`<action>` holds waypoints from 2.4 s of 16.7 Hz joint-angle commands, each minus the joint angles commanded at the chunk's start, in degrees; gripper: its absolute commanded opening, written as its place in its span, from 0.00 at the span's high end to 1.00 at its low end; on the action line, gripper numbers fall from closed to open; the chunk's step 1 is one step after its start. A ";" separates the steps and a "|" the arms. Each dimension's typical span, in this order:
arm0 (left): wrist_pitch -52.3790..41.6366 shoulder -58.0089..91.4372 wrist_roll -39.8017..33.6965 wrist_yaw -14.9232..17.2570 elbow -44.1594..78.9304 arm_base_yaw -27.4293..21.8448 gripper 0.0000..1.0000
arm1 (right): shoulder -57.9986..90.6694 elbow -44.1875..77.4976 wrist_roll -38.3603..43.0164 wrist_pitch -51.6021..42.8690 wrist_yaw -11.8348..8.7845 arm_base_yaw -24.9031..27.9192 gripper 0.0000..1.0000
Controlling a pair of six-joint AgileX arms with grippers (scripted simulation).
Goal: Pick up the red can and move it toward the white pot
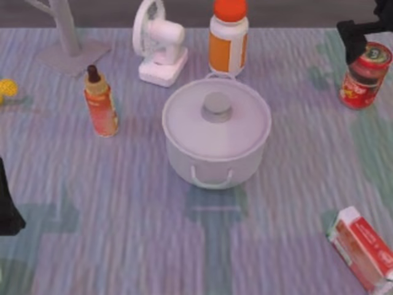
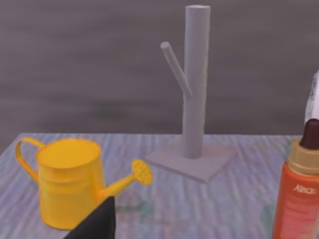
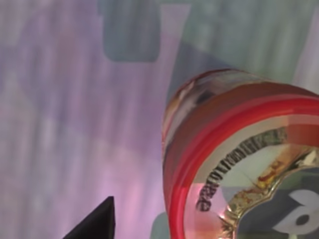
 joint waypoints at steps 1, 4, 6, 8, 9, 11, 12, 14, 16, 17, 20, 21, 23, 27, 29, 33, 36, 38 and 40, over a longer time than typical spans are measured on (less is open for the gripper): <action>0.00 0.00 0.00 0.00 0.00 0.00 0.00 | 0.08 -0.17 0.04 0.09 0.06 -0.35 0.00; 0.00 0.00 0.00 0.00 0.00 0.00 0.00 | 1.96 2.17 -0.08 -0.43 0.02 -0.13 0.00; 0.00 0.00 0.00 0.00 0.00 0.00 0.00 | 5.14 6.45 -0.04 -1.43 0.06 -0.01 0.00; 0.00 0.00 0.00 0.00 0.00 0.00 0.00 | 8.88 11.49 0.09 -2.58 0.15 0.06 0.00; 0.00 0.00 0.00 0.00 0.00 0.00 0.00 | 10.67 13.89 0.14 -3.11 0.19 0.11 0.00; 0.00 0.00 0.00 0.00 0.00 0.00 0.00 | 13.60 17.68 0.22 -3.96 0.25 0.21 0.00; 0.00 0.00 0.00 0.00 0.00 0.00 0.00 | 14.50 18.76 0.25 -4.22 0.27 0.24 0.00; 0.00 0.00 0.00 0.00 0.00 0.00 0.00 | 14.94 19.27 0.26 -4.34 0.28 0.25 0.00; 0.00 0.00 0.00 0.00 0.00 0.00 0.00 | 14.94 19.27 0.26 -4.34 0.28 0.25 0.00; 0.00 0.00 0.00 0.00 0.00 0.00 0.00 | 14.94 19.27 0.26 -4.34 0.28 0.25 0.08; 0.00 0.00 0.00 0.00 0.00 0.00 0.00 | 14.94 19.27 0.26 -4.34 0.28 0.25 0.30; 0.00 0.00 0.00 0.00 0.00 0.00 0.00 | 14.94 19.27 0.26 -4.34 0.28 0.25 0.38; 0.00 0.00 0.00 0.00 0.00 0.00 0.00 | 14.94 19.27 0.26 -4.34 0.28 0.25 0.53; 0.00 0.00 0.00 0.00 0.00 0.00 0.00 | 14.94 19.27 0.26 -4.34 0.28 0.25 0.83; 0.00 0.00 0.00 0.00 0.00 0.00 0.00 | 14.94 19.27 0.26 -4.34 0.28 0.25 0.98; 0.00 0.00 0.00 0.00 0.00 0.00 0.00 | 14.94 19.27 0.26 -4.34 0.28 0.25 1.00; 0.00 0.00 0.00 0.00 0.00 0.00 0.00 | 14.94 19.27 0.26 -4.34 0.28 0.25 1.00; 0.00 0.00 0.00 0.00 0.00 0.00 0.00 | 14.93 19.25 0.35 -4.34 0.26 0.02 1.00; 0.00 0.00 0.00 0.00 0.00 0.00 0.00 | 14.23 18.52 0.30 -4.01 0.23 0.10 1.00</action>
